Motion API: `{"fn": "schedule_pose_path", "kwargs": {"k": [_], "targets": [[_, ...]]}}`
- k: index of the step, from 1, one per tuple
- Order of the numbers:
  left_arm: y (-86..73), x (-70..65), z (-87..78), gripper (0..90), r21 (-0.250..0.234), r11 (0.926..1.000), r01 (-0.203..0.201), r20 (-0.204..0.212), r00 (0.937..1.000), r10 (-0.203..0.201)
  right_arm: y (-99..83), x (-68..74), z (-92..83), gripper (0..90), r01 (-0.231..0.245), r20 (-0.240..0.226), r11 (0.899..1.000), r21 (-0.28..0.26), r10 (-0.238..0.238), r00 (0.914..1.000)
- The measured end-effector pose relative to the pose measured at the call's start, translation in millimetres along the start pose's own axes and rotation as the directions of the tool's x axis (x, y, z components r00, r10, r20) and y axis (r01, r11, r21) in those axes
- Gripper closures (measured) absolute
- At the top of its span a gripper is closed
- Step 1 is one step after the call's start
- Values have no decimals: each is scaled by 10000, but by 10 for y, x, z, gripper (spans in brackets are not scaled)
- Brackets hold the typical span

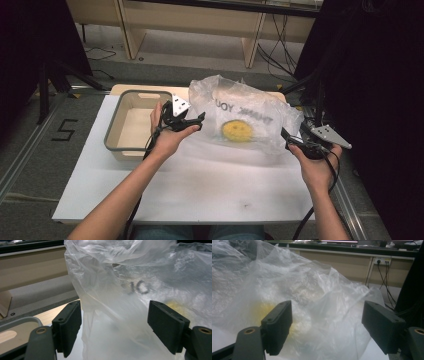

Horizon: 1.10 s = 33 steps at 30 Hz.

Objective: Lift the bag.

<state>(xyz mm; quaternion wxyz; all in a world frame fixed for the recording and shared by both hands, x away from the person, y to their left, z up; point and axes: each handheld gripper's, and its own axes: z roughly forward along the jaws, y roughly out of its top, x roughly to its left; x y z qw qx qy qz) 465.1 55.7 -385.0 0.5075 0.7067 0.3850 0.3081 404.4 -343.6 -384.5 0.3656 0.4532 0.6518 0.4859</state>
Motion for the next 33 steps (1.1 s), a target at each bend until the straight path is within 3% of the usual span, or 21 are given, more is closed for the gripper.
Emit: {"fn": "schedule_pose_path", "kwargs": {"k": [7, 12, 25, 33], "targets": [[-96, -4, -191, 268, 87, 9999, -141, 222, 9997, 139, -80, 5, -166, 240, -10, -443, 10000, 50, 12, 9990], [-202, -23, -354, 269, 210, 9989, -423, 444, 9982, 414, -191, 64, -266, 238, 67, -864, 9990, 435, -29, 9963], [-543, -91, -751, 266, 702, 9919, -1057, 1202, 9880, 968, -476, 183, -356, 248, 161, -1597, 9909, 1334, 54, 9872], [-686, -41, -898, 258, 830, 9898, -1162, 1242, 9866, 1054, -548, 210, -421, 251, 220, -1896, 9890, 1466, 63, 9818]]}}
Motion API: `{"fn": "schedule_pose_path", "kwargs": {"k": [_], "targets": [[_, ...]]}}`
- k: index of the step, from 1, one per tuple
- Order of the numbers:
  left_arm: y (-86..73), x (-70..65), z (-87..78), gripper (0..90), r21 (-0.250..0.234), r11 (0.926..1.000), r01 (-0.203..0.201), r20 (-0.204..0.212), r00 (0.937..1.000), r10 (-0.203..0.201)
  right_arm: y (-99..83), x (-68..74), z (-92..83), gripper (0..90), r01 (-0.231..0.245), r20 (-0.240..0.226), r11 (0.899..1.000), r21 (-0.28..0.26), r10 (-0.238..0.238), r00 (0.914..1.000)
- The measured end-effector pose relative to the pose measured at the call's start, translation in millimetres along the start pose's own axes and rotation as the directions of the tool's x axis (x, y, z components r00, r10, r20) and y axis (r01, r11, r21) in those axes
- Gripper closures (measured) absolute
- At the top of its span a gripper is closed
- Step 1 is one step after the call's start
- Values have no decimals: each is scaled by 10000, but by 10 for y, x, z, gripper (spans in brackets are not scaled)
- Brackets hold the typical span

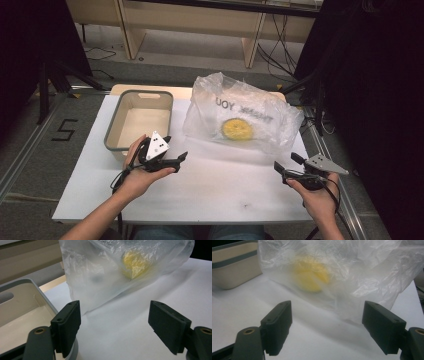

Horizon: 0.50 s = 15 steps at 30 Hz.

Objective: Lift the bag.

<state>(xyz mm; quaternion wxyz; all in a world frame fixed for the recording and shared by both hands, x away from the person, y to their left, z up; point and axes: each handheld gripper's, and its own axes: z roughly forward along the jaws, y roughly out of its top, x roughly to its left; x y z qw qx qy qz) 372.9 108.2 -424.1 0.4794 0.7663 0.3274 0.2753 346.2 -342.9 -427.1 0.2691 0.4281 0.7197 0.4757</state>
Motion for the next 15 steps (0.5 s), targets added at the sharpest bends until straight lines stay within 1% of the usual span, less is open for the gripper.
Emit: {"fn": "schedule_pose_path", "kwargs": {"k": [6, 7, 9, 10, 12, 15], "targets": [[-107, 11, -68, 249, 149, 9999, -32, 49, 10000, 32, -64, 25, -30, 251, 22, -216, 9999, 136, -19, 9998], [-116, 19, -80, 248, 185, 9998, -86, 37, 10000, 85, -74, 25, -33, 251, 41, -250, 9999, 129, -38, 9997], [-130, 27, -101, 247, 190, 9998, -78, 14, 10000, 78, -96, 26, -40, 251, 35, -320, 9998, 179, -29, 9995], [-136, 28, -106, 247, 141, 9999, -13, 15, 10000, 13, -106, 27, -42, 251, 31, -348, 9997, 222, -23, 9994], [-146, 39, -120, 246, 193, 9998, -88, 20, 10000, 88, -124, 28, -46, 252, 46, -410, 9996, 289, -34, 9992], [-171, 38, -125, 244, 239, 9997, -50, 46, 10000, 49, -140, 35, -45, 254, 126, -523, 9993, 350, -108, 9986]]}}
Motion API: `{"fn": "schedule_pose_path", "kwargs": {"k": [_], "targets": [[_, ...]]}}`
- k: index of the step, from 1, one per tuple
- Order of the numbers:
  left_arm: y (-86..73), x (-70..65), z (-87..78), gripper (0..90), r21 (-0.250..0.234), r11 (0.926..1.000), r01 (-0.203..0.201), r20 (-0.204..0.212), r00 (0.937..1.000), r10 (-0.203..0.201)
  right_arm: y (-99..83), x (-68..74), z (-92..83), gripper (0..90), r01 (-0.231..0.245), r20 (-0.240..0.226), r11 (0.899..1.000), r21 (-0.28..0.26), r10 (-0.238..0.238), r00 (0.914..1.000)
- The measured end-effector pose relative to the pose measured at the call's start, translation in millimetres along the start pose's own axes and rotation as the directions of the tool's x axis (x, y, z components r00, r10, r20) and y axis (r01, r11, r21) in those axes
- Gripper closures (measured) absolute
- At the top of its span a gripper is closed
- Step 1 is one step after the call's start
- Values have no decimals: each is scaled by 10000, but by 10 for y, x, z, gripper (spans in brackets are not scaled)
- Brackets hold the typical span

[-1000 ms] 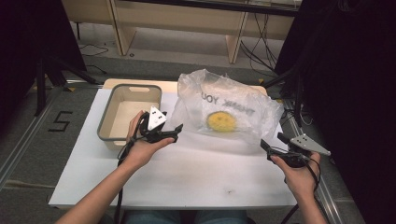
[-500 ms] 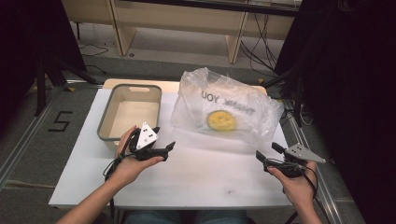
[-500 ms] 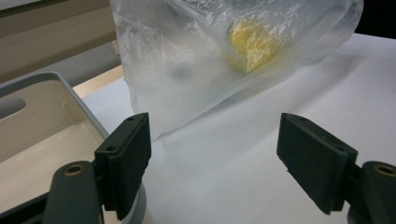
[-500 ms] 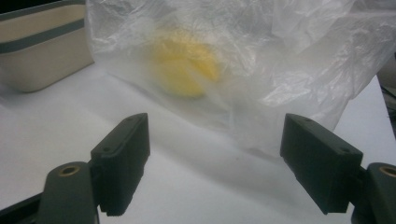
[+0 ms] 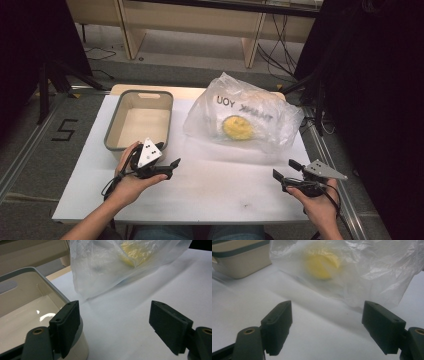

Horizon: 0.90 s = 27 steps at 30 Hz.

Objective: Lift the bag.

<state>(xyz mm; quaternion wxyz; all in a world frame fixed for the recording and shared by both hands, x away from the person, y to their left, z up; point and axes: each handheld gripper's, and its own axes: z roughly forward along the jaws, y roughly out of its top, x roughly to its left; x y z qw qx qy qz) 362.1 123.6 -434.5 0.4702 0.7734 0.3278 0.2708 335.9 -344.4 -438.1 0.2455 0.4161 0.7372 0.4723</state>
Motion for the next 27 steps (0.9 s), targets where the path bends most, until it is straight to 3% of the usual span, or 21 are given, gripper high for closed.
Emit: {"fn": "schedule_pose_path", "kwargs": {"k": [27], "targets": [[-240, 99, -165, 226, 469, 9989, 47, -228, 9997, -37, -100, 30, -5, 261, 247, -641, 9988, 432, -219, 9977]]}}
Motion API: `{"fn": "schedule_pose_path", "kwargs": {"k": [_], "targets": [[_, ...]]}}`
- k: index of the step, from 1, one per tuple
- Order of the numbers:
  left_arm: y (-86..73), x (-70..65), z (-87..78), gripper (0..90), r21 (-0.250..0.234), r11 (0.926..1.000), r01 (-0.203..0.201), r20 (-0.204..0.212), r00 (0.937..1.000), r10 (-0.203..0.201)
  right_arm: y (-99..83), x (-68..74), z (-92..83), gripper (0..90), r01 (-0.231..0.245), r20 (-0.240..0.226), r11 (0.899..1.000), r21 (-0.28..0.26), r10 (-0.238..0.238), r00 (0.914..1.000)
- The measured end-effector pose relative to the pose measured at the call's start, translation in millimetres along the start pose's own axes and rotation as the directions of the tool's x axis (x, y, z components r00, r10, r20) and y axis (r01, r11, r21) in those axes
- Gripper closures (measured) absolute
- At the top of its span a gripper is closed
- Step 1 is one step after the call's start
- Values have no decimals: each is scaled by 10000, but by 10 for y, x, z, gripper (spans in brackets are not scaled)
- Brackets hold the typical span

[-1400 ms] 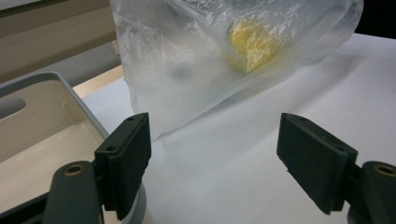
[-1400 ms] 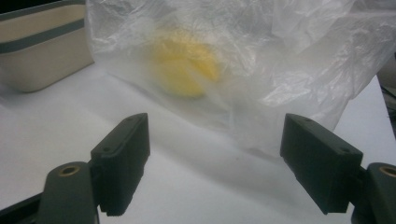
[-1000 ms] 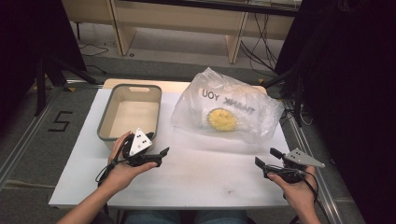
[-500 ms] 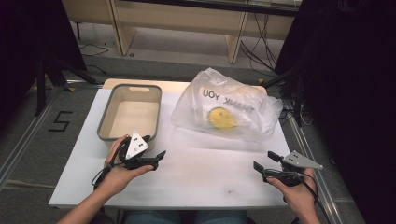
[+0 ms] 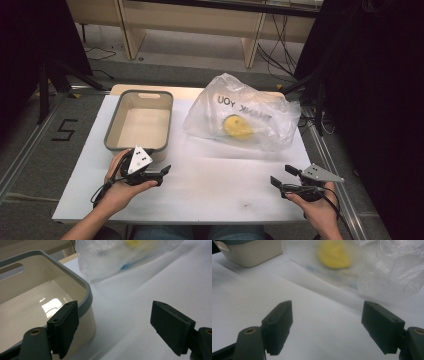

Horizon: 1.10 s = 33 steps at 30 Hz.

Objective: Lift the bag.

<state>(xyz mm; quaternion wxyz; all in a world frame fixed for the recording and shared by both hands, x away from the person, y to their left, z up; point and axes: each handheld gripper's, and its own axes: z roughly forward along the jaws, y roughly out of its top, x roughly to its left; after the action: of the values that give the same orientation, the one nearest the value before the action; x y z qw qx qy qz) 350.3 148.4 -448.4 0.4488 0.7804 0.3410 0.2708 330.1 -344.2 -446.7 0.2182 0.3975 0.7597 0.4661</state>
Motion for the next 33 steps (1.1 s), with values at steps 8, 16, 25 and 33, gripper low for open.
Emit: {"fn": "schedule_pose_path", "kwargs": {"k": [8, 16, 25, 33], "targets": [[-89, 43, -31, 225, 217, 9998, -15, -98, 10000, 17, -47, -12, -2, 260, 8, -127, 9999, 150, -6, 9999], [-164, 65, -46, 226, 341, 9994, 43, -204, 9998, -36, -56, 8, 7, 264, 74, -252, 9998, 177, -70, 9997], [-197, 74, -28, 225, 400, 9992, 61, -244, 9997, -52, -56, -19, -24, 269, 21, -221, 10000, 1, -21, 9998], [-205, 68, -4, 225, 412, 9991, 9, -263, 9997, 2, -57, -16, -18, 271, 41, -252, 10000, -26, -41, 9997]]}}
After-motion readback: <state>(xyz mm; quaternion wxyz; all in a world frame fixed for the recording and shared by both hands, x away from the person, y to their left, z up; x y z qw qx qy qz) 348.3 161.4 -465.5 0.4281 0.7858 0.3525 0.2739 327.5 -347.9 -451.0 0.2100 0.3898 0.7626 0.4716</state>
